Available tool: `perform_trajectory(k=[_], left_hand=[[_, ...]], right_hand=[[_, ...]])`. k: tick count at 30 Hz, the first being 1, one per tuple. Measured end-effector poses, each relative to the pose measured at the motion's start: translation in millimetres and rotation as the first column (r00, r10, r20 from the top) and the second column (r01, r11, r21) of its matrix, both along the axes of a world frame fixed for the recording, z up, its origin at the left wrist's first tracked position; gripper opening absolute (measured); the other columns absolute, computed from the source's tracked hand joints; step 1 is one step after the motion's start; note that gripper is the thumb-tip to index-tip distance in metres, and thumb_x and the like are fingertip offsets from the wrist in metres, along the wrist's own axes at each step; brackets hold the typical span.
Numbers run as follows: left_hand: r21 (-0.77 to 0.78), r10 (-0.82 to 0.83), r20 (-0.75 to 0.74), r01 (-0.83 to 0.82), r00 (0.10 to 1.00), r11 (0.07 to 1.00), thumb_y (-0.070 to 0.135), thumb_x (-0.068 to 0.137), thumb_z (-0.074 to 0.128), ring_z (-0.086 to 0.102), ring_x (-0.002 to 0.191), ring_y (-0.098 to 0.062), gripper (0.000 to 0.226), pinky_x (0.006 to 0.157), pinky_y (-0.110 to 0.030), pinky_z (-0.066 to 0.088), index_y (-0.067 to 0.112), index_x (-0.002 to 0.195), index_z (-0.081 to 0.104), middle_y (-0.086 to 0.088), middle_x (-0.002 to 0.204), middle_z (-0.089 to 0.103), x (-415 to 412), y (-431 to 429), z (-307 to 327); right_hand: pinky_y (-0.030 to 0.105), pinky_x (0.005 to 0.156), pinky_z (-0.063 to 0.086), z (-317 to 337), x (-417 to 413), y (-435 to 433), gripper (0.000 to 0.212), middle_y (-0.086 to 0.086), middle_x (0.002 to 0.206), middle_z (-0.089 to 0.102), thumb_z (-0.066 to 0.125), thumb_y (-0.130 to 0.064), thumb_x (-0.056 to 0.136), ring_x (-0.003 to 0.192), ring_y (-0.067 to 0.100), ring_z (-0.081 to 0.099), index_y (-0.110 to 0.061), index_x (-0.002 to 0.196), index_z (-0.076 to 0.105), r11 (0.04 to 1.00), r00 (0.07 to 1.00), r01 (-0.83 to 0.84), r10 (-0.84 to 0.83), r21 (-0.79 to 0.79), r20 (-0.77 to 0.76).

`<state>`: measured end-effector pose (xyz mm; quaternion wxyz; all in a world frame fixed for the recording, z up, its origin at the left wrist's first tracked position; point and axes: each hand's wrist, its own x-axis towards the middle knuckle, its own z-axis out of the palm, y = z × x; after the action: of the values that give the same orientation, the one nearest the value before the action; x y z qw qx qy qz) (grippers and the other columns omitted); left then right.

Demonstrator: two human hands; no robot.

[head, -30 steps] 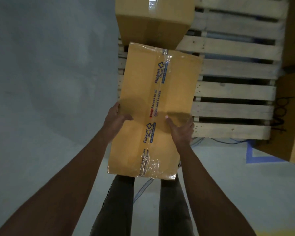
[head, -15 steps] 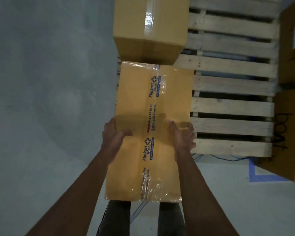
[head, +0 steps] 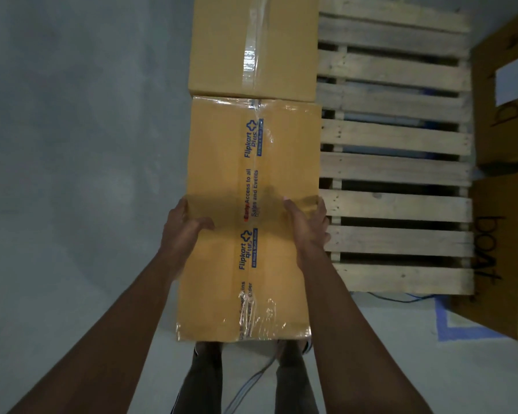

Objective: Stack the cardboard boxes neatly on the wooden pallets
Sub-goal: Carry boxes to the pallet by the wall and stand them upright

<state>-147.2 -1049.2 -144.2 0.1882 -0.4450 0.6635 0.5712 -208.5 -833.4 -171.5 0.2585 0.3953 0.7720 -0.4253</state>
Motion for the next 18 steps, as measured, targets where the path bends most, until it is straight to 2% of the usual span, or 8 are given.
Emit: perform_trajectory(k=[3, 6, 8, 10, 13, 16, 18], left_hand=[[0.024, -0.057, -0.016, 0.058, 0.998, 0.998, 0.007, 0.075, 0.071, 0.064, 0.099, -0.005, 0.052, 0.078, -0.025, 0.048, 0.038, 0.117, 0.062, 0.019, 0.106, 0.068, -5.1, -1.9, -5.0], [-0.005, 0.006, -0.017, -0.006, 1.000, 1.000, 0.005, 0.078, 0.070, 0.063, 0.098, -0.002, 0.050, 0.072, -0.020, 0.044, 0.032, 0.119, 0.063, 0.018, 0.104, 0.069, -5.7, -1.4, -4.2], [0.004, 0.060, -0.011, -0.060, 0.998, 0.998, 0.006, 0.078, 0.069, 0.064, 0.102, -0.005, 0.048, 0.076, -0.022, 0.046, 0.031, 0.118, 0.066, 0.016, 0.105, 0.071, -6.4, -2.8, -7.5], [0.027, 0.072, 0.016, -0.072, 0.997, 0.997, 0.007, 0.077, 0.069, 0.065, 0.106, -0.012, 0.045, 0.090, -0.031, 0.051, 0.032, 0.115, 0.068, 0.013, 0.107, 0.072, -6.8, -3.6, -7.3], [0.049, 0.069, 0.045, -0.071, 0.997, 0.996, 0.009, 0.076, 0.069, 0.064, 0.112, -0.016, 0.047, 0.105, -0.044, 0.048, 0.033, 0.116, 0.068, 0.011, 0.114, 0.072, -5.1, -4.3, -8.4], [0.050, 0.099, 0.053, -0.102, 0.994, 0.994, 0.017, 0.071, 0.074, 0.059, 0.121, -0.016, 0.069, 0.110, -0.044, 0.044, 0.030, 0.137, 0.059, 0.010, 0.130, 0.065, -5.3, -3.5, -9.4], [0.040, 0.113, 0.064, -0.116, 0.991, 0.992, 0.023, 0.065, 0.075, 0.059, 0.119, -0.012, 0.076, 0.107, -0.039, 0.044, 0.028, 0.139, 0.057, 0.011, 0.129, 0.065, -6.6, -4.1, -10.0]], right_hand=[[0.067, 0.116, 0.021, -5.5, 3.7, 0.6, 0.102, -0.003, 0.166, 0.020, 0.071, -0.069, 0.077, 0.150, 0.034, 0.018, -0.046, 0.158, 0.013, 0.998, 1.000, -0.005, 0.005, -0.056, 0.004], [0.067, 0.116, 0.023, -2.1, 10.9, -0.9, 0.116, -0.007, 0.165, 0.023, 0.070, -0.080, 0.060, 0.150, 0.031, 0.024, -0.050, 0.156, 0.013, 0.991, 1.000, -0.006, 0.004, -0.134, -0.012], [0.068, 0.115, 0.023, -0.9, 13.9, 0.0, 0.122, -0.007, 0.164, 0.025, 0.064, -0.087, 0.049, 0.149, 0.030, 0.027, -0.052, 0.154, 0.014, 0.988, 1.000, -0.027, 0.025, -0.152, -0.017], [0.069, 0.115, 0.022, -1.8, 13.6, 1.4, 0.122, -0.007, 0.164, 0.026, 0.063, -0.089, 0.047, 0.149, 0.031, 0.027, -0.054, 0.153, 0.013, 0.985, 0.999, -0.050, 0.047, -0.167, -0.020], [0.070, 0.115, 0.022, -4.5, 9.1, 2.2, 0.124, -0.007, 0.165, 0.024, 0.062, -0.090, 0.046, 0.150, 0.031, 0.027, -0.053, 0.153, 0.013, 0.984, 0.997, -0.075, 0.072, -0.164, -0.019], [0.070, 0.115, 0.022, -6.9, 7.1, 1.9, 0.126, -0.006, 0.165, 0.023, 0.063, -0.089, 0.045, 0.150, 0.031, 0.026, -0.052, 0.154, 0.014, 0.984, 0.997, -0.079, 0.077, -0.157, -0.020], [0.070, 0.115, 0.022, -8.4, 8.0, 2.3, 0.126, -0.007, 0.166, 0.022, 0.062, -0.089, 0.045, 0.150, 0.031, 0.025, -0.052, 0.155, 0.014, 0.984, 0.996, -0.093, 0.090, -0.151, -0.026]])
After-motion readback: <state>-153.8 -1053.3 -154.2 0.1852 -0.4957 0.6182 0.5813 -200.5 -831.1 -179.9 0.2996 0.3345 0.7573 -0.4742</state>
